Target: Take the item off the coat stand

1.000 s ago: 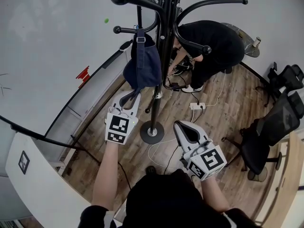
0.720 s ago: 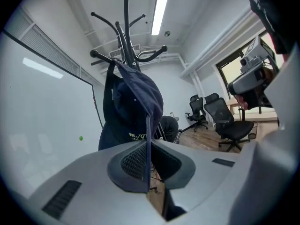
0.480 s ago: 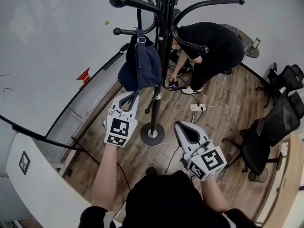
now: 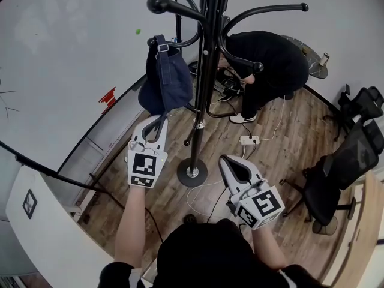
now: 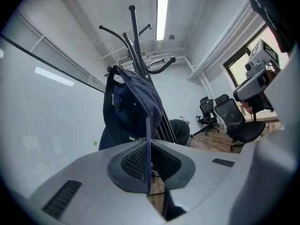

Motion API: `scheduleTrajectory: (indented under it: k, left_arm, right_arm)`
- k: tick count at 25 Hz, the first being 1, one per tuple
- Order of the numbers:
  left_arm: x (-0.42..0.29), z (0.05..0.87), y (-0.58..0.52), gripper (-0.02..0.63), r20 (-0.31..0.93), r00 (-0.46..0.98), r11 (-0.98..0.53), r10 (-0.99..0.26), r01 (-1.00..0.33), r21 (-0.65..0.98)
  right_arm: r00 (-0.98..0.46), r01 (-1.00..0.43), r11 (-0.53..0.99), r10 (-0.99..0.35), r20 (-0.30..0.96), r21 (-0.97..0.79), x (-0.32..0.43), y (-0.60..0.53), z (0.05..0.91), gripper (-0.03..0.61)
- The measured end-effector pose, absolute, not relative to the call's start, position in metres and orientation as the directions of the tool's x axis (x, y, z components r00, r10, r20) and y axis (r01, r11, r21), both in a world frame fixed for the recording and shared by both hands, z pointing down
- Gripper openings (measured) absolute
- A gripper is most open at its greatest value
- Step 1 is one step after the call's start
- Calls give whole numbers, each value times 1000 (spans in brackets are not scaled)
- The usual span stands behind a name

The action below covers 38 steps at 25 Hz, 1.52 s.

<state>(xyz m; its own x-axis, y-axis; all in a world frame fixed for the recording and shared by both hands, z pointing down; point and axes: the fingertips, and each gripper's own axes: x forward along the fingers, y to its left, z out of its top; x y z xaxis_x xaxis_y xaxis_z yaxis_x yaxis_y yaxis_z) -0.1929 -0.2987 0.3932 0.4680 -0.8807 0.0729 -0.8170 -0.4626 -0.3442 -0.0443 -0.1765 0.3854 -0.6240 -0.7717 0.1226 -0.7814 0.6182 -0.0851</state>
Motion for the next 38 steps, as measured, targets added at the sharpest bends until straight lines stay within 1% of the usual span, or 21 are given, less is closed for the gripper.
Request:
scheduleTrajectory:
  k: [4,7,17,21,24,28,38]
  left_arm:
    - [-181,387,-293,31,41,439,-426,-897,-838,-340]
    - [-184,385,-291,31,38,429,-417,-902,-847,-330]
    - [-181,399,-275,31,65,404,-406,-912,-872,-274]
    - [-177,391,-279,31,83,393,-401,-916,-885,-234]
    - [-173,402,-265,31,87,383,-393,-920,-893,-218]
    - [-157,410,-244,31,71,366,-373,-928,-907,-197]
    - [-113,389,-204,31,67,318,-325,-946,-934,-150]
  right_arm:
    - [-630,-776,624,-769,109,-86,-23,-173,382,31]
    - [-633,-774,627,-766,108,-87,-21,-172,381,31]
    - [-649,-761,641,-752,115,-101,-14,-166,384,31]
    - [-659,-752,649,-742,125,-116,-9,-174,373,31]
    - [-669,-743,657,-732,131,-125,-5,-167,384,31]
    - [-689,-724,677,-713,126,-133,10,-158,395,31]
    - [-734,-678,716,-667,124,-167,57,-155,390,31]
